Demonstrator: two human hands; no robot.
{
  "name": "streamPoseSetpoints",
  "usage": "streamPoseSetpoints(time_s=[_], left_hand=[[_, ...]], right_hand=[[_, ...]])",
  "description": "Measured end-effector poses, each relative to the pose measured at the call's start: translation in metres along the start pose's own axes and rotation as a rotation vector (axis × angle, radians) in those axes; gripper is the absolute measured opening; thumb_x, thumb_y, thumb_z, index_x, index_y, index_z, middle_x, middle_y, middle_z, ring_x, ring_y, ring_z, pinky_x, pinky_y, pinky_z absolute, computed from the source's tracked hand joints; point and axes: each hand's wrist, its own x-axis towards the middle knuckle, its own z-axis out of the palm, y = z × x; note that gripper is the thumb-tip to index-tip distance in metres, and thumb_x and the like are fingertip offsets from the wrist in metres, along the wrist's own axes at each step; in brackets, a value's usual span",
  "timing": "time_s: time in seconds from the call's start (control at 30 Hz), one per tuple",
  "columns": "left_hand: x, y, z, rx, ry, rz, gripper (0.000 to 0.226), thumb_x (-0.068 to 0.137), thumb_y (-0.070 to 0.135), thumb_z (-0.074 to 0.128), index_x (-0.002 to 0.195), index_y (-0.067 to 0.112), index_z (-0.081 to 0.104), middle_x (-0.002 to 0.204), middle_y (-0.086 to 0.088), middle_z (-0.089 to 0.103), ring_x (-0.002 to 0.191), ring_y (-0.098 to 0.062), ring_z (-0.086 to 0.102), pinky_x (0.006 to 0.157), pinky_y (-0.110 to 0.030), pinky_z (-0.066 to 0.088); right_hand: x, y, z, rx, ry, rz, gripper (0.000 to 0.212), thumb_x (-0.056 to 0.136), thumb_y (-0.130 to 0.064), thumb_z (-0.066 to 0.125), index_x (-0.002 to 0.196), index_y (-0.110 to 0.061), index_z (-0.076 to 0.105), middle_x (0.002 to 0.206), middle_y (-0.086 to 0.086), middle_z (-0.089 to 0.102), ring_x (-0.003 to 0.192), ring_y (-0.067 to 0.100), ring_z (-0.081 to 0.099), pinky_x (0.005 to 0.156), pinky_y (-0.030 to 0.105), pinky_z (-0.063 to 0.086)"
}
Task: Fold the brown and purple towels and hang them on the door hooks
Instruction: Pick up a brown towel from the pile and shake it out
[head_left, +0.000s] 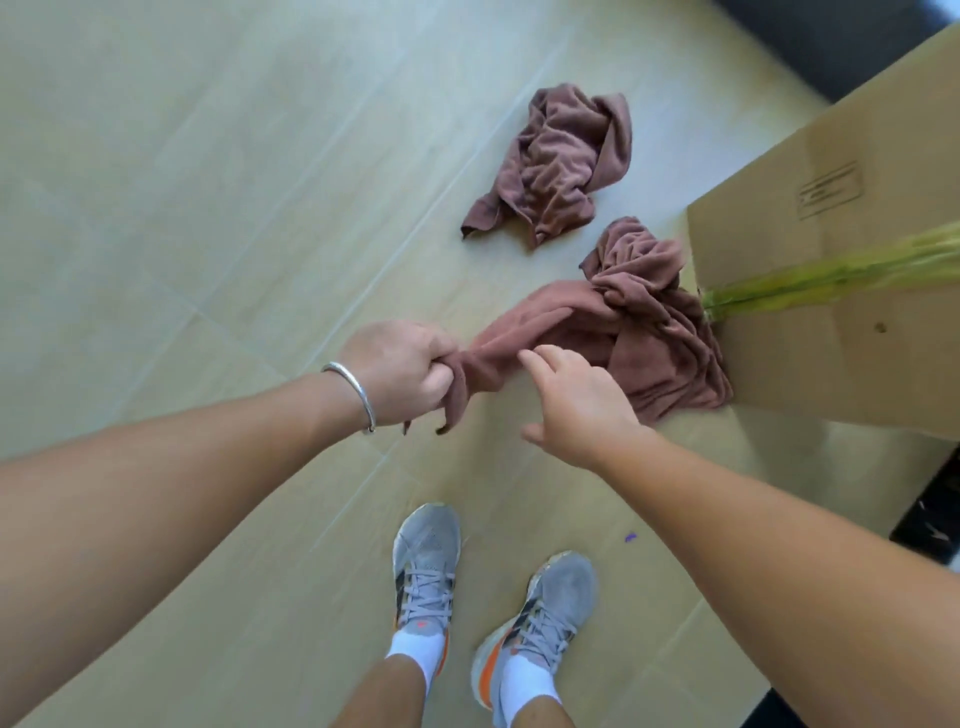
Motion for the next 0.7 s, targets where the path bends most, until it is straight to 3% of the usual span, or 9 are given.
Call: streamPoseSetpoints(time_s=[0.13, 0.27, 0.37, 0.47, 0.57, 0.63, 0.7], left_hand=[[-0.034, -0.01, -0.046, -0.11, 0.134, 0.04, 0.031, 0.065, 0.045, 0.02, 0.062, 0.021, 0.039, 0.062, 0.004, 0.045, 0.067, -0.026, 0.042, 0.057, -0.031, 0.025], [-0.066, -0.019, -0.088, -0.156, 0.166, -0.023, 0.022, 0.077, 0.037, 0.036, 0.057, 0.034, 0.028, 0.057, 0.014, 0.036, 0.066, -0.019, 0.038, 0.059, -0.03, 0.025], [-0.089, -0.02, -0.116, -0.095, 0.156, -0.034, 0.023, 0.078, 0.036, 0.037, 0.058, 0.034, 0.025, 0.057, 0.015, 0.034, 0.067, -0.018, 0.036, 0.059, -0.03, 0.023], [-0.114, -0.026, -0.137, -0.056, 0.156, -0.057, 0.023, 0.077, 0.037, 0.037, 0.057, 0.033, 0.029, 0.057, 0.01, 0.042, 0.065, -0.017, 0.042, 0.056, -0.029, 0.026], [-0.138, -0.036, -0.149, -0.012, 0.199, -0.11, 0.025, 0.075, 0.044, 0.032, 0.062, 0.027, 0.044, 0.068, 0.005, 0.058, 0.068, -0.019, 0.055, 0.056, -0.03, 0.039], [-0.154, -0.044, -0.155, 0.051, 0.291, -0.207, 0.044, 0.069, 0.052, 0.022, 0.07, 0.019, 0.052, 0.074, 0.003, 0.059, 0.071, -0.022, 0.056, 0.056, -0.03, 0.038], [-0.171, -0.046, -0.161, 0.037, 0.382, -0.338, 0.044, 0.067, 0.054, 0.026, 0.069, 0.018, 0.052, 0.072, 0.004, 0.056, 0.071, -0.022, 0.054, 0.055, -0.029, 0.034]], right_hand=[[0.002, -0.075, -0.014, 0.262, 0.126, 0.001, 0.097, 0.065, -0.064, 0.069, 0.143, -0.017, 0.034, 0.142, -0.003, 0.042, 0.134, 0.018, 0.036, 0.102, 0.037, 0.041], [-0.011, -0.134, -0.048, 0.458, 0.14, -0.098, 0.103, 0.051, -0.073, 0.07, 0.137, -0.031, 0.035, 0.128, -0.016, 0.048, 0.123, 0.007, 0.044, 0.092, 0.033, 0.047], [-0.025, -0.161, -0.077, 0.554, 0.228, -0.15, 0.074, 0.068, -0.059, 0.074, 0.131, -0.037, 0.041, 0.123, -0.019, 0.052, 0.115, 0.003, 0.05, 0.086, 0.028, 0.046], [-0.034, -0.174, -0.109, 0.517, 0.293, -0.197, 0.04, 0.092, -0.042, 0.058, 0.131, -0.037, 0.051, 0.125, -0.016, 0.058, 0.113, 0.003, 0.052, 0.088, 0.024, 0.044], [-0.039, -0.177, -0.141, 0.358, 0.287, -0.335, 0.03, 0.099, -0.036, 0.047, 0.127, -0.035, 0.057, 0.123, -0.012, 0.062, 0.111, 0.011, 0.056, 0.088, 0.029, 0.046], [-0.038, -0.183, -0.167, 0.244, 0.293, -0.444, 0.028, 0.097, -0.031, 0.05, 0.122, -0.027, 0.063, 0.118, -0.006, 0.065, 0.105, 0.021, 0.061, 0.082, 0.033, 0.049], [-0.039, -0.198, -0.195, 0.175, 0.34, -0.548, 0.027, 0.092, -0.03, 0.053, 0.112, -0.022, 0.068, 0.112, -0.004, 0.068, 0.097, 0.024, 0.064, 0.076, 0.032, 0.05]])
